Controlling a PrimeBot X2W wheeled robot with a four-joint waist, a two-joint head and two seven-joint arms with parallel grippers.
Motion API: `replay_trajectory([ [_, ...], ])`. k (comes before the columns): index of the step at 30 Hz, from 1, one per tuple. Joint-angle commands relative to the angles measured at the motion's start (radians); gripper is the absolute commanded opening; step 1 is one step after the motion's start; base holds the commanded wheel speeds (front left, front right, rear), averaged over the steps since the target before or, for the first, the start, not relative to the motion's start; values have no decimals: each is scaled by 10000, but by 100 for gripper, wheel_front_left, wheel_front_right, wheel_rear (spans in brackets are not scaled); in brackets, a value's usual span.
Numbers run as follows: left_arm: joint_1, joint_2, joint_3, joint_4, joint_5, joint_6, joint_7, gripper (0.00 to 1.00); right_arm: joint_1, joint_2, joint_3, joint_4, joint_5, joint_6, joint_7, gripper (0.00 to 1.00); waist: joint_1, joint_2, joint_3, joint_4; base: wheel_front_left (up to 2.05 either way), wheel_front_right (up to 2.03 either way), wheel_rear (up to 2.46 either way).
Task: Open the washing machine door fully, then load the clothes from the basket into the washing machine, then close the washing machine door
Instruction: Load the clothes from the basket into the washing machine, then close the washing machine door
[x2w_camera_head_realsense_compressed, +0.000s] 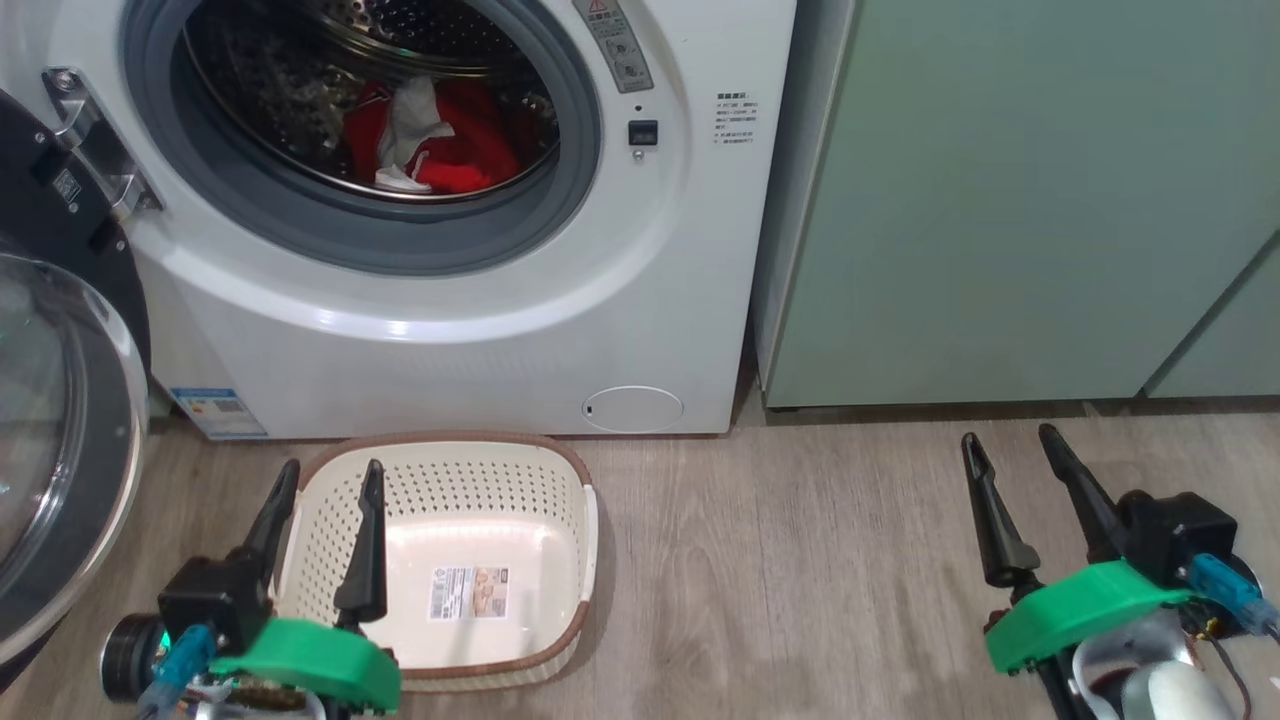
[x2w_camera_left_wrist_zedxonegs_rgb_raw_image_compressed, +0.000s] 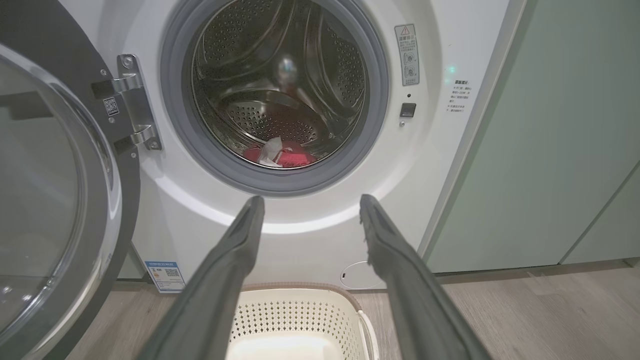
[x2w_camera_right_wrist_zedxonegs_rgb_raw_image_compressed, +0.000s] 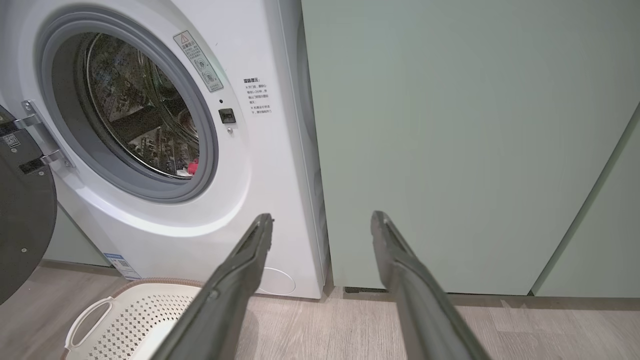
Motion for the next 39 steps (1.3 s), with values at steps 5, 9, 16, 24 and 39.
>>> replay_trajectory([
  [5,-339,218,324,-347,28,121,17,100,-162,-31,238,-411,-87,0,24,100,1,-1,27,33,0,0,0],
  [9,-378,246,292,-329,47,150,1,100,-183,-31,254,-416,-91,0,19,100,1,-1,74,52,0,0,0],
  [16,-408,279,252,-196,35,189,-21,100,-191,-31,229,-400,-121,0,22,100,1,-1,60,48,0,0,0],
  [24,-476,321,217,-53,10,228,-58,100,-185,-31,209,-408,-111,0,9,100,1,-1,79,35,0,0,0],
  [39,-593,384,132,59,-14,315,-124,100,-234,-31,139,-415,-85,0,-37,100,1,-1,184,125,0,0,0],
])
